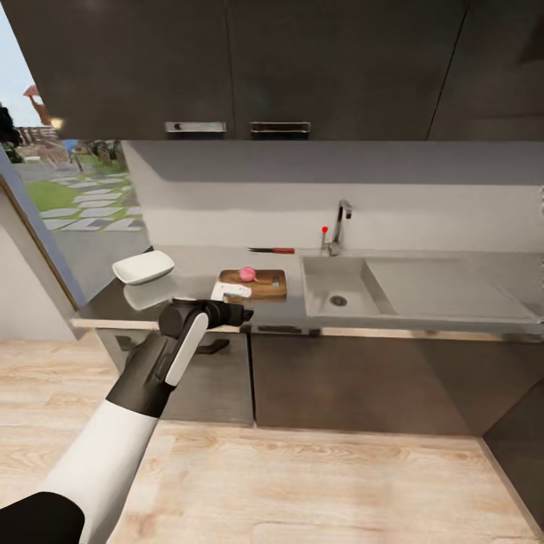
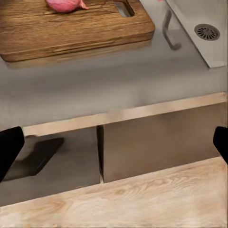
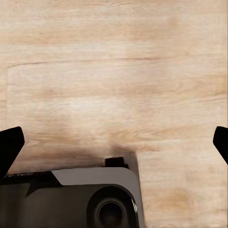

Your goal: In the kitchen, take the Vidalia onion out of the sink, dice it on the chopping board with the paring knife, put the diced onion into the bowl on the countertop, then place both the paring knife and the chopping board into the sink.

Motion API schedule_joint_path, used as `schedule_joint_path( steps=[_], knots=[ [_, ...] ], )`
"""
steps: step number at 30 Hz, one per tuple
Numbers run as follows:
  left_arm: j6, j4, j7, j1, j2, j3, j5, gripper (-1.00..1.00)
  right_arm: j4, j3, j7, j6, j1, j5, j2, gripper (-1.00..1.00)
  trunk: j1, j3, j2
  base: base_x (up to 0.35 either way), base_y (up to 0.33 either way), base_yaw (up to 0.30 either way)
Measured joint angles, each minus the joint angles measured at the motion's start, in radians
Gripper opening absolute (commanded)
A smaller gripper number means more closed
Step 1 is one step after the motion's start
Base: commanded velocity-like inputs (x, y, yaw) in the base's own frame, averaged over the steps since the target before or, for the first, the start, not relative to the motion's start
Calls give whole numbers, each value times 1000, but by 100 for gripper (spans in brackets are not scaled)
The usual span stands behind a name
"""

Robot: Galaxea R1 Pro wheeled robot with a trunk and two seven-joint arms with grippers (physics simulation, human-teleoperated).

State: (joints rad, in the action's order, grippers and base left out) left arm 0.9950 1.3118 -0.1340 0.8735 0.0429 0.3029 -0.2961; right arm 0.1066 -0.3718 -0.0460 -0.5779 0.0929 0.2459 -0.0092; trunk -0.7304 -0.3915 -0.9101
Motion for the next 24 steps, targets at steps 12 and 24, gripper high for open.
schedule_joint_path(
  steps=[12,24],
  knots=[
    [-41,-179,5,0,4,8,0,100,0,-1,0,0,0,0,0,100,0,0,0,-256,0,0],
    [-800,-1013,11,0,39,167,-2,100,1,-2,1,-3,0,0,-2,100,1,0,0,-14,0,0]
  ],
)
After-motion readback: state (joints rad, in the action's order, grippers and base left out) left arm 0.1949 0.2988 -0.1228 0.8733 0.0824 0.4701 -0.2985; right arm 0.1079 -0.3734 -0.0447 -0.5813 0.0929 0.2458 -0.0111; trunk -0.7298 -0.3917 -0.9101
